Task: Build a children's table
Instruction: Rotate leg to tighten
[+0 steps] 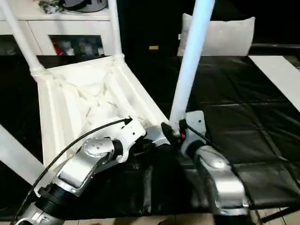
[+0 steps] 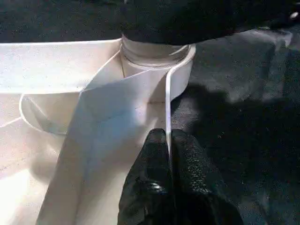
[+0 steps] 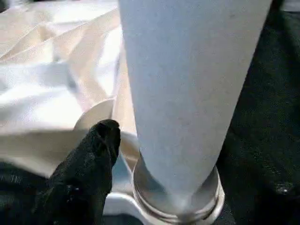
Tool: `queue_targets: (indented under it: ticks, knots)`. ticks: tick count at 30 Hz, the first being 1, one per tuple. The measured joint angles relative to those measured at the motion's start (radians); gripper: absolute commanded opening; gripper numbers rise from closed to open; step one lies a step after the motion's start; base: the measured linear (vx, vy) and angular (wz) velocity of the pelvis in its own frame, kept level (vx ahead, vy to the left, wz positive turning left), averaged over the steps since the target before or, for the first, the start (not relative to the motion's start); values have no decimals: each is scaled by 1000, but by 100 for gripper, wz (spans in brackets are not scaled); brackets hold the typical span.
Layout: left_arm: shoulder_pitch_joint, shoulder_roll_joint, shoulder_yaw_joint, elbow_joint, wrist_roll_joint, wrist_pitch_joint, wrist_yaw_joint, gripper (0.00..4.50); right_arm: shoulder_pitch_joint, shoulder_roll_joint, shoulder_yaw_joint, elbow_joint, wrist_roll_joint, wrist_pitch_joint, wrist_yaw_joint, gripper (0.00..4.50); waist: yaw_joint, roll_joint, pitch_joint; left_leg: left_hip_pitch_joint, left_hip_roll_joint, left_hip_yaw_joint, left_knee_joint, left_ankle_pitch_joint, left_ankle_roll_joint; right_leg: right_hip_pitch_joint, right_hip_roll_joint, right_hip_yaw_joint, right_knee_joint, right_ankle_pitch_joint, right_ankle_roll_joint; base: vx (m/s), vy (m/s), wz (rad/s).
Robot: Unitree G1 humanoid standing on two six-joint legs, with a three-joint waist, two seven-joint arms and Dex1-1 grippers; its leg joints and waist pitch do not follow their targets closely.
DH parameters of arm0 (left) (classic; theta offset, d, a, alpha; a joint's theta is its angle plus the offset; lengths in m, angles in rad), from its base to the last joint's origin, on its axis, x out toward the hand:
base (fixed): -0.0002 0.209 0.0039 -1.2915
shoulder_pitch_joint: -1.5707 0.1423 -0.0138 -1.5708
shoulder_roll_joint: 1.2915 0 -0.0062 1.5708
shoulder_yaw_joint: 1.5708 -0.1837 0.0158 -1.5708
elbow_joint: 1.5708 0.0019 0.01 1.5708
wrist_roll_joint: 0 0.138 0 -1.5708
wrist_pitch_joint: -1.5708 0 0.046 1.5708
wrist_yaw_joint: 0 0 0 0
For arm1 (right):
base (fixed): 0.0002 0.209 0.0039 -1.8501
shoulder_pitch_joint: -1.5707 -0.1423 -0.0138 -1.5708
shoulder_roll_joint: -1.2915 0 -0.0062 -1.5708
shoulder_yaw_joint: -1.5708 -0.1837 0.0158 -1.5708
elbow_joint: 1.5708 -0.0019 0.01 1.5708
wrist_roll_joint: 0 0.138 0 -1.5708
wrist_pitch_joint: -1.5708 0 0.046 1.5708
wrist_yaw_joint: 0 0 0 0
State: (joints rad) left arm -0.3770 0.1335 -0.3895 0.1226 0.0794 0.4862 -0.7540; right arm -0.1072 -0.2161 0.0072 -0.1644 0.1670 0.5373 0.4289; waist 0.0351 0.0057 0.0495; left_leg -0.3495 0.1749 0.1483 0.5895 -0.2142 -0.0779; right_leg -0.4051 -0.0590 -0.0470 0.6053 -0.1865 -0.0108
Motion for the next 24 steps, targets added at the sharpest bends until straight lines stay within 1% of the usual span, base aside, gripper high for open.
queue_targets:
  ticks: [1,2,3,4,5,7,8,9,10,13,16,19,20,21,22,23,24]
  knots:
    - [-2,18,-2,-1,-2,-14,-19,0,6,-29,3,-1,11,-7,40,357,1,1,0,0,0,0,0,0,0,0,0,0,0,0,0,0,0,0]
    - [-3,38,-4,-1,-9,-32,-52,0,19,-71,9,-6,29,-21,100,367,2,3,1,0,0,0,0,0,0,0,0,0,0,0,0,0,0,0]
    - [-3,50,-6,-2,-13,-43,-71,0,25,-96,10,-8,36,-29,135,377,2,2,1,0,0,0,0,0,0,0,0,0,0,0,0,0,0,0]
    - [-2,63,-9,-2,-19,-55,-89,0,30,-117,12,-9,39,-36,168,377,3,2,1,0,0,0,0,0,0,0,0,0,0,0,0,0,0,0]
    - [-1,79,-11,-2,-29,-70,-111,0,32,-146,10,-9,50,-39,210,401,3,2,1,-1,0,0,0,0,0,0,0,0,0,0,0,0,0,0]
    - [1,105,-17,-6,-43,-90,-147,0,38,-201,12,-9,70,-48,284,407,5,1,2,-1,0,0,1,0,0,0,0,0,0,0,0,0,0,0]
    - [6,118,-21,-11,-47,-106,-168,0,40,-232,13,-8,77,-53,330,421,7,0,2,-1,0,0,1,0,0,0,0,0,-1,0,0,0,0,0]
    - [7,137,-27,-12,-47,-123,-194,0,44,-274,23,-8,86,-71,387,433,13,0,2,-2,0,0,1,0,0,0,0,0,-1,0,0,0,0,0]
    - [8,160,-37,-14,-57,-150,-231,0,55,-337,24,-8,102,-86,461,443,23,0,2,-2,0,0,1,0,1,0,-1,0,-1,0,0,0,0,0]
    - [10,209,-41,-17,-77,-195,-306,0,62,-413,23,4,121,-110,580,443,31,-1,3,-2,0,0,1,0,1,1,-1,-1,-2,0,0,0,0,0]
    - [10,233,-48,-16,-82,-226,-351,0,61,-443,23,25,134,-122,648,443,37,-1,3,-2,0,0,2,0,1,1,-1,0,-2,3,-5,0,0,0]
    - [10,269,-55,-16,-87,-258,-401,0,33,-463,23,51,155,-129,710,443,39,-1,3,-1,0,1,2,0,1,1,-1,0,-1,3,-5,0,0,0]
    - [10,279,-59,-16,-91,-270,-419,0,27,-470,23,55,162,-133,730,443,43,-1,3,-1,1,1,2,0,1,1,-1,0,-1,3,-5,0,0,0]
    - [10,284,-60,-16,-95,-274,-428,0,25,-472,23,57,170,-135,739,427,46,-1,3,-1,1,1,2,0,1,1,-1,-1,-1,3,-5,0,0,0]
    - [10,292,-63,-16,-104,-279,-445,0,24,-475,24,60,181,-135,754,427,50,-1,3,-1,1,1,2,0,1,1,-1,-1,-1,3,-5,0,0,0]
    - [9,303,-67,-16,-107,-290,-465,0,18,-476,35,68,191,-135,778,408,53,-1,3,-1,1,1,2,0,1,1,-1,-1,-1,3,-6,0,0,0]
    - [7,310,-70,-16,-110,-297,-478,0,16,-476,44,70,194,-135,790,405,54,-2,3,-1,1,1,2,1,2,1,-1,-1,-1,3,-6,0,0,0]
